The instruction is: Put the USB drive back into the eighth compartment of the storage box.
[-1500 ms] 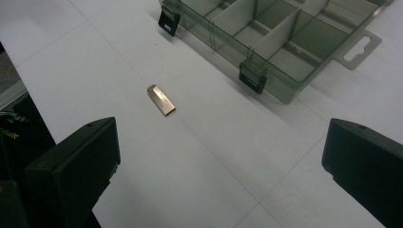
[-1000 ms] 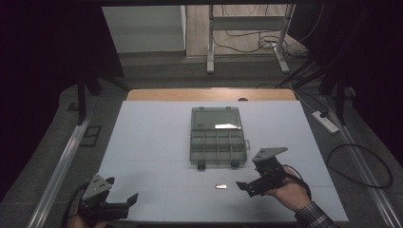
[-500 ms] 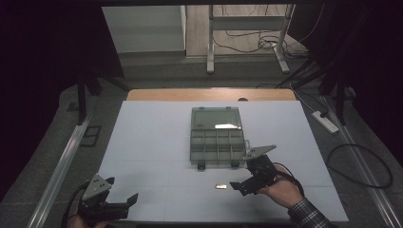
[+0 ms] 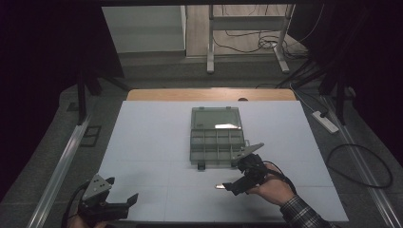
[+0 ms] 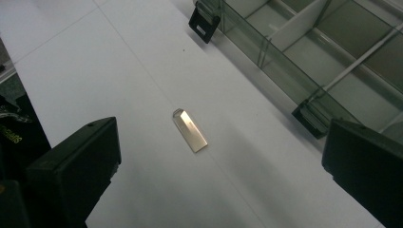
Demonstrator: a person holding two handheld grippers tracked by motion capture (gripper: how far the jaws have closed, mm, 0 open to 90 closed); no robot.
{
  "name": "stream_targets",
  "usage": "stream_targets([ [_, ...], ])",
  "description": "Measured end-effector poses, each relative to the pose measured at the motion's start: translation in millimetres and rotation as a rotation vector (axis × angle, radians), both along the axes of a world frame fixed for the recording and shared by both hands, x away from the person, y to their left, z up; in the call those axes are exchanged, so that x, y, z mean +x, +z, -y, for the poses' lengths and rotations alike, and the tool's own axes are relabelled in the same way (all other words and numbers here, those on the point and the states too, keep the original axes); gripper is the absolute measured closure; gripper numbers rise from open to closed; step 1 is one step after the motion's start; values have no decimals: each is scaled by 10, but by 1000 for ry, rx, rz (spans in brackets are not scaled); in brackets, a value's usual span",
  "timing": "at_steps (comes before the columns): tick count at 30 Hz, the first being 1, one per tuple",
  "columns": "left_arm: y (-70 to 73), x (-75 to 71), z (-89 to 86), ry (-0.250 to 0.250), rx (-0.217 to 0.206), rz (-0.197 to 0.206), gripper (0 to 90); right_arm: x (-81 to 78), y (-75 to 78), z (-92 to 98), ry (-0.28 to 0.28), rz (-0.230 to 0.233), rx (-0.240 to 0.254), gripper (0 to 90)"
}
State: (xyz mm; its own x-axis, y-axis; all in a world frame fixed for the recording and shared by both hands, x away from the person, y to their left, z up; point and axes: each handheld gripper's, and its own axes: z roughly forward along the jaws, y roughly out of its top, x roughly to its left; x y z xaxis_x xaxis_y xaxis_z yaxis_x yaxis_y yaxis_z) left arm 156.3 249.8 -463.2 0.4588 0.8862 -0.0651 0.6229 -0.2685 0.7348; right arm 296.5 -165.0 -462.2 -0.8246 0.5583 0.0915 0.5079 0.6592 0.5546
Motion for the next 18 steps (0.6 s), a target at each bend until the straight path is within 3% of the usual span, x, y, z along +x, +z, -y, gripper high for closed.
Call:
stream_targets([
  [6,0,0,0,0,-1,0,43,29,-34,-90,14,-6,-18,0],
  [18,-1,-1,0,-1,-1,2,43,42,-165,-358,79,-11,-109,0],
])
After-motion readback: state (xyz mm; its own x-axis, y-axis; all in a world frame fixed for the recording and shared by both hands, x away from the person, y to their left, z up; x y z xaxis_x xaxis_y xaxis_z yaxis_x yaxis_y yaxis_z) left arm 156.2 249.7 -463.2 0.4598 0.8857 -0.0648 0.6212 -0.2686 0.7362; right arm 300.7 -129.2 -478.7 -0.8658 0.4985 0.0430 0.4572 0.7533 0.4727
